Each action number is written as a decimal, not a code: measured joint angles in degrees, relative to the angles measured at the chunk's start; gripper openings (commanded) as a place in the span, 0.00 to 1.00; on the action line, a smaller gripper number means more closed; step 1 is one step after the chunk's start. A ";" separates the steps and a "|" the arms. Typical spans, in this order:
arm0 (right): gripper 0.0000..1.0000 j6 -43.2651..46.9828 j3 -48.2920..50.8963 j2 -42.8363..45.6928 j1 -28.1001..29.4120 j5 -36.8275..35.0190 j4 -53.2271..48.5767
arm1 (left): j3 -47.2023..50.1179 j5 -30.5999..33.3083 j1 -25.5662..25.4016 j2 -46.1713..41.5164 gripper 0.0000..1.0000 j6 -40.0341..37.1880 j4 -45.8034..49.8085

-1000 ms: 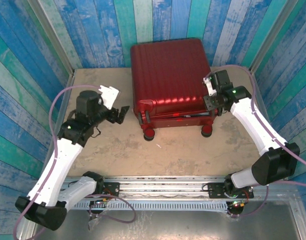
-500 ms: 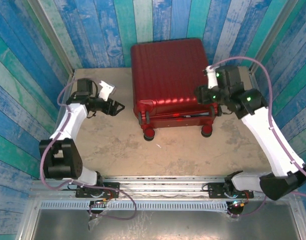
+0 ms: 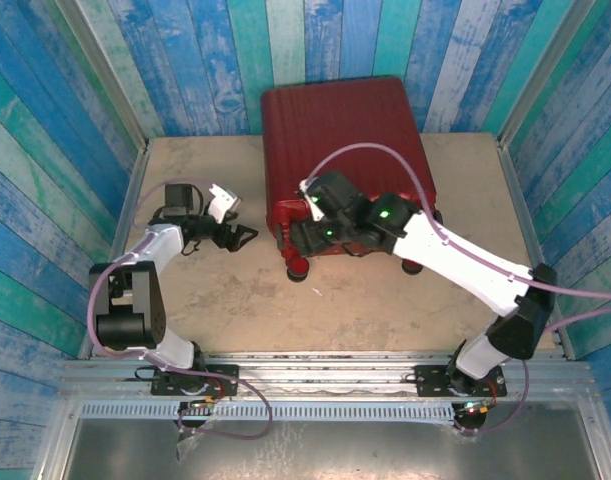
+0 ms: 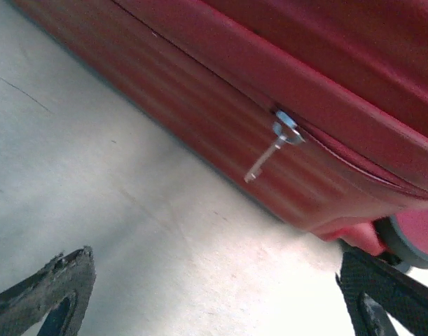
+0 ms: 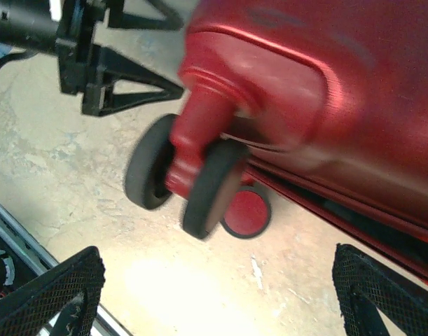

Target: Pack the luggage

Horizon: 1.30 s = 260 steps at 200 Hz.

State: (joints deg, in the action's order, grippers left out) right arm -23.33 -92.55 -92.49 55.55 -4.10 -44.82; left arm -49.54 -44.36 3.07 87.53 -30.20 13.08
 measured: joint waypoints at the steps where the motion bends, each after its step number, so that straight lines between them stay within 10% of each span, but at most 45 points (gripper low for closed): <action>1: 0.89 -0.09 -0.11 -0.20 0.09 -0.02 0.04 | 0.00 0.00 0.02 0.02 0.93 0.26 -0.35; 128: 0.75 -7.19 -11.85 -16.87 3.69 -12.90 -2.91 | 3.93 1.03 2.25 2.84 0.93 13.00 -18.86; 189: 0.21 -9.20 -13.79 -19.52 4.24 -19.80 -6.97 | 4.00 -3.65 2.27 2.71 0.94 10.47 -19.04; 260: 0.09 -1.11 -13.90 -17.35 3.10 -20.02 -9.03 | 4.55 -9.70 -4.46 -6.64 0.82 -2.38 -9.18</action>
State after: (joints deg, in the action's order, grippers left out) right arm -24.45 -106.45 -109.84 58.65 -24.12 -53.84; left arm -44.99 -54.06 -1.39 80.88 -32.58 3.90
